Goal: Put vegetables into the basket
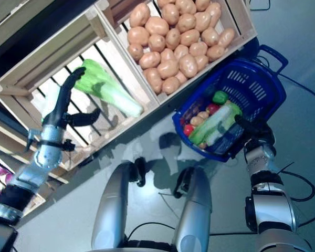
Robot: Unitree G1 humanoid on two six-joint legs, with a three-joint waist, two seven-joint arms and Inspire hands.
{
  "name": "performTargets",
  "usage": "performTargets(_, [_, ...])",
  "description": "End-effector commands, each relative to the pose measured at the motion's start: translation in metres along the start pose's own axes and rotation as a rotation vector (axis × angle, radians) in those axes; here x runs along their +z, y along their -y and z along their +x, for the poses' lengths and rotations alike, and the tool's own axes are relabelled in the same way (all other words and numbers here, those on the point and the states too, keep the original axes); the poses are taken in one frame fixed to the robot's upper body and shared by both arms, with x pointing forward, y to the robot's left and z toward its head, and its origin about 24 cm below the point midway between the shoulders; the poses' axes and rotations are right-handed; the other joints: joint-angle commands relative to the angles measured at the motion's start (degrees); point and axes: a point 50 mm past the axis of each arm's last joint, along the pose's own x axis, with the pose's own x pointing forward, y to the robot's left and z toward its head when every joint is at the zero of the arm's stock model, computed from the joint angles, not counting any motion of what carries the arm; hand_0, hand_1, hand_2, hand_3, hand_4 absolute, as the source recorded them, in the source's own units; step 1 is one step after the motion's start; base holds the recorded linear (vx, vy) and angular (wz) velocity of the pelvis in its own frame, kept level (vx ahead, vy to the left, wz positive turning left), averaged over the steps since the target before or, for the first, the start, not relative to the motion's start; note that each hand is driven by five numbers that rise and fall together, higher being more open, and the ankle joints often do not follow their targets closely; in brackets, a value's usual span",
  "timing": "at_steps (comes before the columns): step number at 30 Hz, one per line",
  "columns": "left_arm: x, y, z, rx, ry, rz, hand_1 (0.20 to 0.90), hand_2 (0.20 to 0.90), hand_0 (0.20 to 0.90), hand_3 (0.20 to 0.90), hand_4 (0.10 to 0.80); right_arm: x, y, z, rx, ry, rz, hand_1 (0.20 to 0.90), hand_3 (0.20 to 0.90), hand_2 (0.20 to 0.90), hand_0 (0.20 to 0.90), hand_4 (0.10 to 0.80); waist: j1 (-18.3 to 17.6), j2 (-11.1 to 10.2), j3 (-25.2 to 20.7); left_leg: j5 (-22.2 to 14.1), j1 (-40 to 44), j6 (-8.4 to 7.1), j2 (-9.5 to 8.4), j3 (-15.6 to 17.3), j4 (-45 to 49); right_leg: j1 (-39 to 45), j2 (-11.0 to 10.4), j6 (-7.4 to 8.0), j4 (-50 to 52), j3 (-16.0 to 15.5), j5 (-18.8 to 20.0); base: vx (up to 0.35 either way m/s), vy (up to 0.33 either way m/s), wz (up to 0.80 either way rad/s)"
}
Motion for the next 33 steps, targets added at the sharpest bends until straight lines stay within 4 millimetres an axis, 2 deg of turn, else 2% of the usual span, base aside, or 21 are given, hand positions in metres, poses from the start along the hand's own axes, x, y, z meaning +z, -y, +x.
performTargets(1, [0.022,-0.058,0.038,0.222,0.201,0.316,0.900,0.900,0.900,0.900,0.800,0.043,-0.006,0.002,0.075,0.142,-0.104,0.900,0.900,0.900,0.900,0.800,-1.00,-0.34,-0.34,-6.35,6.89,2.14,-0.89,4.40,0.63,3.21,2.60,-1.33,-7.03,0.22,7.42,-0.049,0.055,-0.02])
performTargets(5, [0.030,-0.062,0.052,0.157,0.319,0.573,0.900,0.900,0.900,0.900,0.800,0.038,-0.007,0.002,0.103,0.117,-0.136,0.900,0.900,0.900,0.900,0.800,-2.13,-0.10,-0.34,-6.60,5.81,2.19,0.03,5.21,0.38,1.58,3.15,-1.01,-7.50,1.25,8.15,-0.041,0.047,-0.09])
performTargets(10, [0.029,-0.053,0.064,0.076,0.339,0.672,0.900,0.900,0.900,0.900,0.800,0.035,-0.014,0.003,0.136,0.099,-0.126,0.900,0.900,0.900,0.900,0.800,-3.39,-0.08,-0.34,-7.10,3.78,2.17,0.98,6.01,0.58,-1.02,4.11,-0.63,-7.76,2.52,9.03,-0.040,0.035,-0.15])
performTargets(16, [0.027,-0.040,0.074,-0.017,0.306,0.695,0.900,0.900,0.900,0.900,0.800,0.041,-0.019,0.005,0.132,0.101,-0.135,0.900,0.900,0.900,0.900,0.800,-4.30,0.10,-0.34,-7.05,1.89,1.96,1.81,6.86,0.22,-3.38,5.12,-0.15,-8.71,3.78,10.15,-0.029,0.031,-0.11])
performTargets(24, [0.028,-0.040,0.085,-0.107,0.220,0.713,0.900,0.900,0.900,0.900,0.800,0.048,-0.025,0.005,0.143,0.117,-0.132,0.900,0.900,0.900,0.900,0.800,-4.88,0.23,-0.34,-6.50,-1.64,1.68,2.14,7.33,-0.11,-6.96,5.99,0.55,-9.91,4.57,11.52,-0.019,0.008,-0.03])
performTargets(30, [0.015,-0.041,0.084,-0.082,0.084,0.656,0.900,0.900,0.900,0.900,0.800,0.044,-0.023,0.005,0.136,0.110,-0.114,0.900,0.900,0.900,0.900,0.800,-4.61,0.34,-0.34,-6.29,-3.19,1.55,1.86,7.20,-0.59,-8.39,6.18,0.90,-10.82,4.67,12.05,-0.001,-0.003,0.00])
performTargets(33, [0.004,-0.041,0.078,0.013,-0.005,0.547,0.900,0.900,0.900,0.900,0.800,0.039,-0.021,0.005,0.135,0.103,-0.108,0.900,0.900,0.900,0.900,0.800,-4.36,0.32,-0.34,-6.26,-3.37,1.42,1.58,6.98,-0.86,-8.51,6.26,0.88,-11.00,4.72,11.94,0.010,0.001,-0.03])
